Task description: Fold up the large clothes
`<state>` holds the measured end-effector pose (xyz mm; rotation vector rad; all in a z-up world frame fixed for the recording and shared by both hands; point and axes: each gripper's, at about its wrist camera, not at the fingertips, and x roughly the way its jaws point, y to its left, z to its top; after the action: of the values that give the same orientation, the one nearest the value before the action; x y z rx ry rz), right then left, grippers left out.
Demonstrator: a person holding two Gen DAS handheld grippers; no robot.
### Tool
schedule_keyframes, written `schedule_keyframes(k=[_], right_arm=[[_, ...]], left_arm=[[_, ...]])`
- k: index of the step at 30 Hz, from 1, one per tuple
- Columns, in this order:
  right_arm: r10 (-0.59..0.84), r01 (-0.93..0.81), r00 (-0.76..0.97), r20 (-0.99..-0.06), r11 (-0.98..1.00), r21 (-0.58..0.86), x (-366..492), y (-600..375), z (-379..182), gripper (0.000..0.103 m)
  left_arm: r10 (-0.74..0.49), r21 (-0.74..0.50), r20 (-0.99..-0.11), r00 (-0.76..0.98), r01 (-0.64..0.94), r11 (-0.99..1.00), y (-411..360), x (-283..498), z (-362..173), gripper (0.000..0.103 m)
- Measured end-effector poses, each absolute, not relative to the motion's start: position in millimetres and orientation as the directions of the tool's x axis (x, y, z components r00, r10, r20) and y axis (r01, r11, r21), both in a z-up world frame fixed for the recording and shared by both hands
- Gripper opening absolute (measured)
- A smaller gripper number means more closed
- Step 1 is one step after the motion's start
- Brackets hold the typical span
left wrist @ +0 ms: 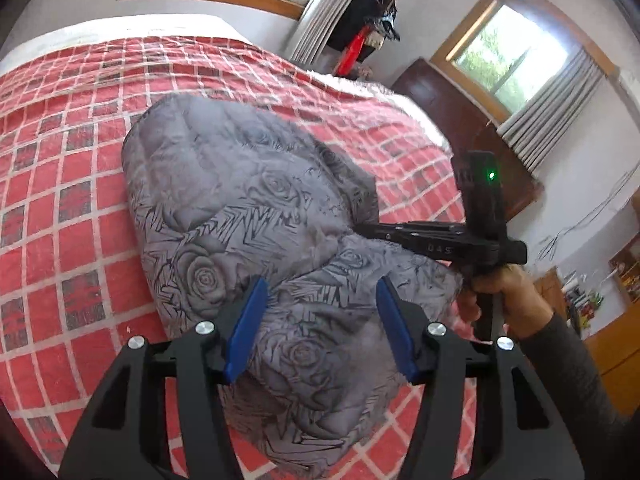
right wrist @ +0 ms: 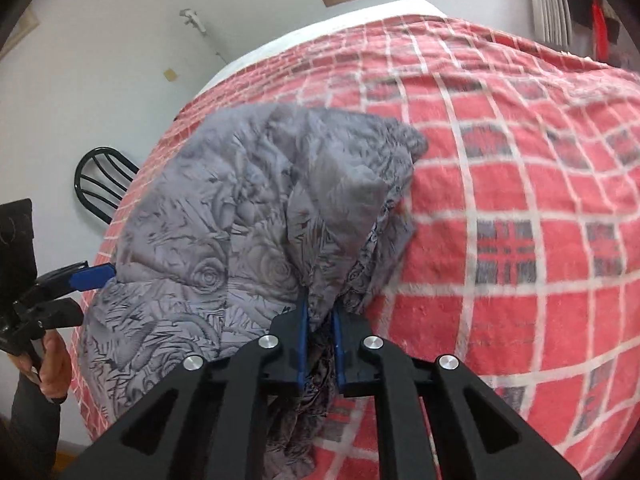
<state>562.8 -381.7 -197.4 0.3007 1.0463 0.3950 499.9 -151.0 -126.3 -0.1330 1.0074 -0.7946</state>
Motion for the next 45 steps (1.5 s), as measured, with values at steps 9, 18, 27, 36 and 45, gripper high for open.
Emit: schedule_keyframes(k=[9, 18, 27, 36, 45], right_arm=[[0.469, -0.273, 0.561, -0.682, 0.883, 0.382, 495.0, -377.8, -90.6, 0.05], [0.303, -0.361, 0.438, -0.846, 0.921, 0.143, 469.7, -316.0, -144.3, 0.036], [0.383, -0.329, 0.388, -0.838, 0.907, 0.262, 475.9, -339.1, -178.1, 0.037], [0.437, -0.254, 0.564, -0.701, 0.899, 0.357, 530.4, -372.9, -98.6, 0.037], [0.399, -0.184, 0.444, -0.802, 0.917, 0.354, 578.6, -369.6, -186.3, 0.033]], left_arm=[[-0.652, -0.431, -0.688, 0.319, 0.543, 0.721, -129.9, 483.3, -100.2, 0.055], [-0.614, -0.421, -0.731, 0.296, 0.512, 0.749, -125.8, 472.6, -123.4, 0.052], [-0.645, -0.474, -0.719, 0.26, 0.496, 0.728, -121.9, 483.5, -136.6, 0.045], [-0.616, -0.436, -0.689, 0.382, 0.461, 0.773, -106.2, 534.5, -101.3, 0.062], [-0.579, -0.439, -0.751, 0.317, 0.415, 0.797, -123.1, 564.3, -151.0, 0.056]])
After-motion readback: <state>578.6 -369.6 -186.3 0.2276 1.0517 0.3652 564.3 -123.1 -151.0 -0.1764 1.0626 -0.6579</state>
